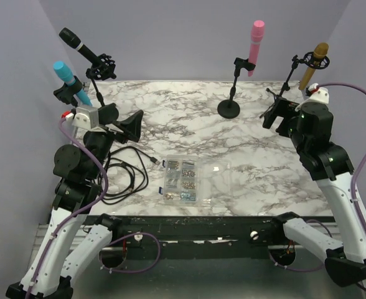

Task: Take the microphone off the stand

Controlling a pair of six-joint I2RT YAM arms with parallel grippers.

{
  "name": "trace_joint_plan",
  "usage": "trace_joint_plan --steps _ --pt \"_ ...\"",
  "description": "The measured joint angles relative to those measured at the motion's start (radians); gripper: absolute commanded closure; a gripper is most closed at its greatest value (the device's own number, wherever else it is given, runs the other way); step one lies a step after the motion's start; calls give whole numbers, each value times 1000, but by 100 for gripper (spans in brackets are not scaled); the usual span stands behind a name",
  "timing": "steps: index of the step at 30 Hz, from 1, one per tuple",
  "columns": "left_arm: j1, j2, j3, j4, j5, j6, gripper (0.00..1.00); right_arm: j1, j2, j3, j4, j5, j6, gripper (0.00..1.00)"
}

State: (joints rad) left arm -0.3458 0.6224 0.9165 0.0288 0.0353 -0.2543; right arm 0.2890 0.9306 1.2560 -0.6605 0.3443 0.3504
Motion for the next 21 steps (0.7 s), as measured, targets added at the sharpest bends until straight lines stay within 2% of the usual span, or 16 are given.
trace_joint_plan --steps 13,21 --pt "-85 92 41 -52 3 0 1 0 225 -15 -18 -39 51 0" --pt "-136 141 41 -74 3 7 1 0 302 -22 135 -30 65 0"
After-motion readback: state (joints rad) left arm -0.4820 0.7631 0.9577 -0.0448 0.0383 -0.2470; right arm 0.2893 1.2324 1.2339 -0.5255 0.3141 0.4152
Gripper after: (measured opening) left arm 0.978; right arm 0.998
